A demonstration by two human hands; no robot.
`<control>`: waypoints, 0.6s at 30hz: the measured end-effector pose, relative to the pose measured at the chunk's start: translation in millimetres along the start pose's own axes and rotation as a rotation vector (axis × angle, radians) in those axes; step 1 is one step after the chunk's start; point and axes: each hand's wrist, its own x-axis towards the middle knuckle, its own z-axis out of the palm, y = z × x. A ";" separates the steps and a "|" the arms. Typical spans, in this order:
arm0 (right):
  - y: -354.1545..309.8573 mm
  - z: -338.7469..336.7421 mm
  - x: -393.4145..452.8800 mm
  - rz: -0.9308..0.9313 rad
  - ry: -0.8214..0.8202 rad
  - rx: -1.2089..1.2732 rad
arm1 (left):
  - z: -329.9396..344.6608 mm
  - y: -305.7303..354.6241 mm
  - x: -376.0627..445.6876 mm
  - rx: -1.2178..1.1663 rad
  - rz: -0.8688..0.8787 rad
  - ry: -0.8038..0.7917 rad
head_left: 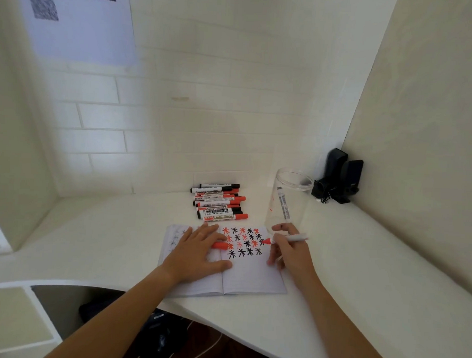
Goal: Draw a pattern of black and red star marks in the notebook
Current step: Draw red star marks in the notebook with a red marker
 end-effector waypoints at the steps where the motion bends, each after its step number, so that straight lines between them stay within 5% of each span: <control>1: -0.2 -0.1 0.3 0.012 -0.020 0.008 | 0.3 -0.4 0.1 -0.002 0.000 0.002; 8: 9.4 -3.7 0.7 -0.015 0.069 -0.273 | 1.2 -0.5 0.4 -0.004 -0.008 -0.001; 18: 10.4 -0.1 0.3 -0.013 0.046 -0.327 | -1.0 1.6 -0.3 0.011 -0.004 -0.009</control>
